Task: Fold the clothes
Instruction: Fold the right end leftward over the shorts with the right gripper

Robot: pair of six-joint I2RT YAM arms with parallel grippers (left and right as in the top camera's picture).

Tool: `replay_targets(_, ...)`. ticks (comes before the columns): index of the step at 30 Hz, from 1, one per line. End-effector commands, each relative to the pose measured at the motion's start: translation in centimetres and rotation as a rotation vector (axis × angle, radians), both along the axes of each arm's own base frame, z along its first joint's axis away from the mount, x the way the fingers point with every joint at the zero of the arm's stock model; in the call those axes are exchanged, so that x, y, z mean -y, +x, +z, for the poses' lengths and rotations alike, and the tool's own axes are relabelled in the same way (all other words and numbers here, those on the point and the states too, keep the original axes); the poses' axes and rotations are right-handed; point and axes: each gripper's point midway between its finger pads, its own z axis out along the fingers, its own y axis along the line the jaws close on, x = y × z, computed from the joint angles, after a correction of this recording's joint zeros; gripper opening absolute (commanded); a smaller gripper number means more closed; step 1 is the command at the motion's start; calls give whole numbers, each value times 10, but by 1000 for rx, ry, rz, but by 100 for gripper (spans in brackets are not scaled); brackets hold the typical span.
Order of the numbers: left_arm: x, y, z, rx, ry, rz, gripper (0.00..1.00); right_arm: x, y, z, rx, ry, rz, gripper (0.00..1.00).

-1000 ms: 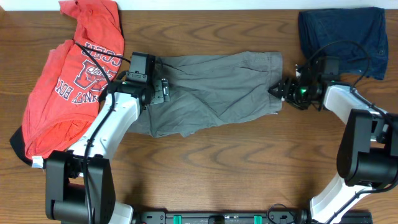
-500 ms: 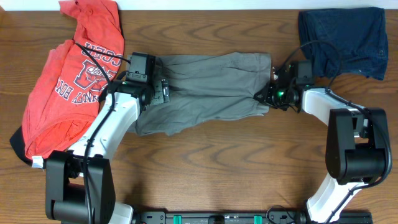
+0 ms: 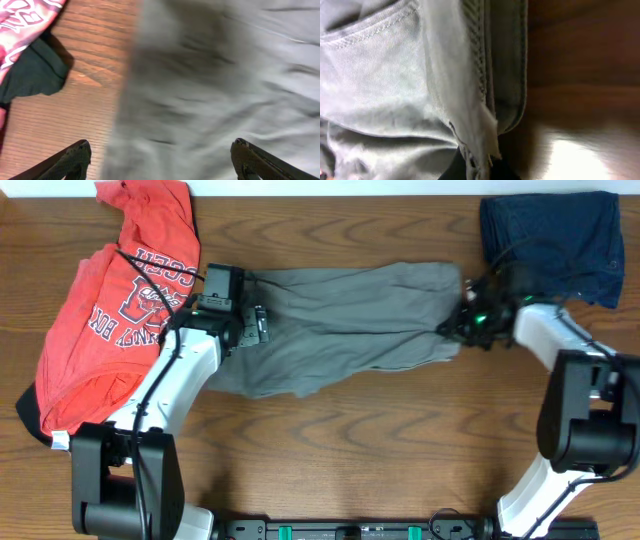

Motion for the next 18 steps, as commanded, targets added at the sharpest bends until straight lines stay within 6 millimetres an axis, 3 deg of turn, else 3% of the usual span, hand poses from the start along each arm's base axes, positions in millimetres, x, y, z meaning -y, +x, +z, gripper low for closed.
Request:
replay_targets(1, -10, 2, 19, 48, 9, 16, 91, 32, 25, 54, 146, -88, 72, 1)
replay_targets(4, -10, 2, 29, 76, 5, 16, 91, 49, 25, 85, 146, -135, 108, 1)
replay_targets(10, -6, -1, 31, 72, -15, 5, 91, 55, 21, 135, 141, -217, 169, 1)
replay_targets(14, -6, -3, 29, 60, -17, 3, 91, 33, 26, 171, 191, -231, 218, 1)
replay_targets(18, -6, -3, 29, 60, -17, 3, 91, -12, 31, 190, 256, -234, 313, 1)
